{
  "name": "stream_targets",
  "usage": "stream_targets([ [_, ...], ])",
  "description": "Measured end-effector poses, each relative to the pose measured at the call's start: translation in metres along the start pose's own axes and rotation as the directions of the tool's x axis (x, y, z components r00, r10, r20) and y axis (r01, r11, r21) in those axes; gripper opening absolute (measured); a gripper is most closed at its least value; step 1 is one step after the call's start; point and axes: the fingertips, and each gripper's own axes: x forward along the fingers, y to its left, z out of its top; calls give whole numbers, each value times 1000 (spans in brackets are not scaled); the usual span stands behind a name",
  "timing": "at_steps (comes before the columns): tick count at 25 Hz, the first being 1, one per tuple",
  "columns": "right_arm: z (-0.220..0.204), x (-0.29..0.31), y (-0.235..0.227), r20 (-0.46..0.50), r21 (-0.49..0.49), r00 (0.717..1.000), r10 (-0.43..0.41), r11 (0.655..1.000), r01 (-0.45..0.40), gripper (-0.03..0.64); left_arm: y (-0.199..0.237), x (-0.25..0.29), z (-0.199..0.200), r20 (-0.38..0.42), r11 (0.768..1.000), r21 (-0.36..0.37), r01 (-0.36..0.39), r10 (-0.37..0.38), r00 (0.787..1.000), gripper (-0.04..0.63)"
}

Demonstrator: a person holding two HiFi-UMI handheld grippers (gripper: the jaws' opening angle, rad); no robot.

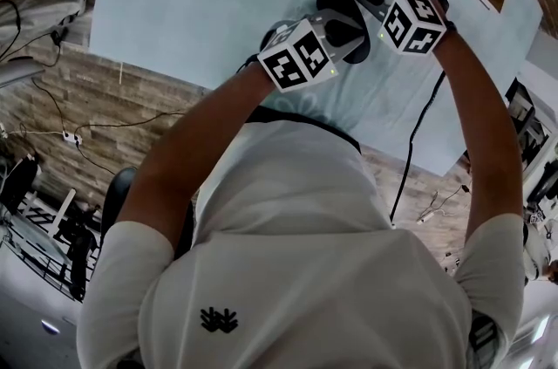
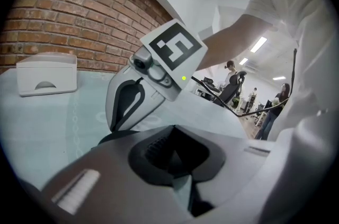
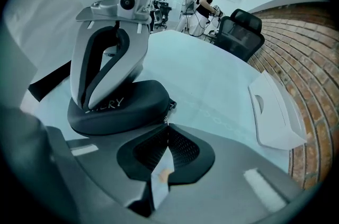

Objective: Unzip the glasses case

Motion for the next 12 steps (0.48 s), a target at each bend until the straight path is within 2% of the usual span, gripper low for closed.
stream_targets([
  [12, 12, 6, -7, -52, -175, 996, 75, 981, -83, 3, -1, -2, -1, 2, 1000, 1, 21, -21, 1000, 55],
])
